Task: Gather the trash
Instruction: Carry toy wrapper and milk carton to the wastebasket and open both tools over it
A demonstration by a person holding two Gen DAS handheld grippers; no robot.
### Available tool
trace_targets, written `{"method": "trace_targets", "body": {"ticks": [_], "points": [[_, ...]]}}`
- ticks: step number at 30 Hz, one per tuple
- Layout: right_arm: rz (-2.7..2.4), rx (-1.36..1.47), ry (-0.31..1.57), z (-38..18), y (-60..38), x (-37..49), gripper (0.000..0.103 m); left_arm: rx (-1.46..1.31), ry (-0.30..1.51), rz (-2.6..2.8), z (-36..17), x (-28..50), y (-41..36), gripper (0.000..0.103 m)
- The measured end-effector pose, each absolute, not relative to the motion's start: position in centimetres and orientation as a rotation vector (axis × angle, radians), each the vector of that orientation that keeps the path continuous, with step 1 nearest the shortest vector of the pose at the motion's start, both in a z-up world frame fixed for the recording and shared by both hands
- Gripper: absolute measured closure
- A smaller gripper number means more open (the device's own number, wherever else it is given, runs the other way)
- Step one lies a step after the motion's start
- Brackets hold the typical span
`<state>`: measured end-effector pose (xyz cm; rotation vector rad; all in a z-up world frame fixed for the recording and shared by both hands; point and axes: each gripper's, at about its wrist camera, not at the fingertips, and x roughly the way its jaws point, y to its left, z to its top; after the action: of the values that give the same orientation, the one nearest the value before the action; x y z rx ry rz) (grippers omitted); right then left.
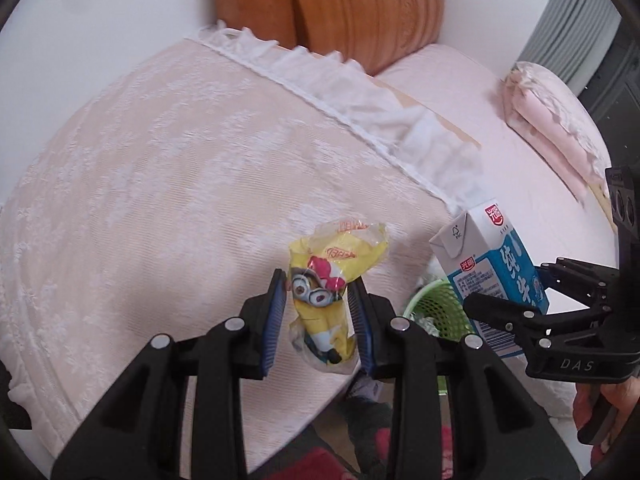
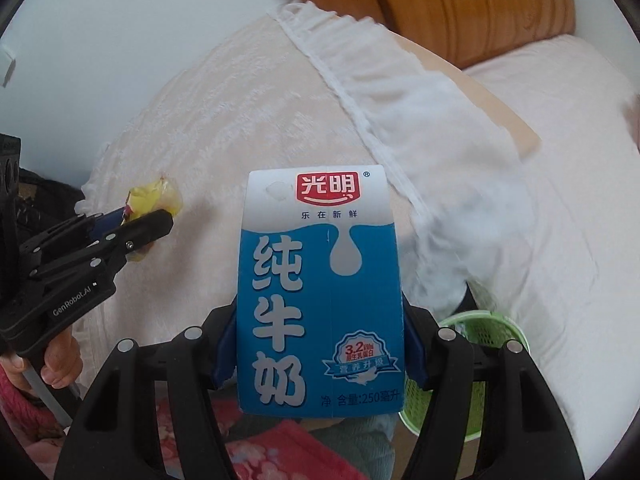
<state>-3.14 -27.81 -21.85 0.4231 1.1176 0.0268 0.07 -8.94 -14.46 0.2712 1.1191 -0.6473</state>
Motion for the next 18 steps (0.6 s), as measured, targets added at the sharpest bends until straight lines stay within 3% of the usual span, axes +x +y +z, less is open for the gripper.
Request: {"method": "trace_targets", "body": {"ticks": [10,18], "points": [[-0.141,0.578,1.058,-24.2,-34.5,-13.7,0.038,0.439,1.1,-0.842,-14.7,-7.9,-19.5,0.072],[-0.294,0.677,1.067,-26.2,-40.6,-21.6,0.038,0.514,1.211,-0.981,-18.8,-13.2,-26.8,0.072]]}}
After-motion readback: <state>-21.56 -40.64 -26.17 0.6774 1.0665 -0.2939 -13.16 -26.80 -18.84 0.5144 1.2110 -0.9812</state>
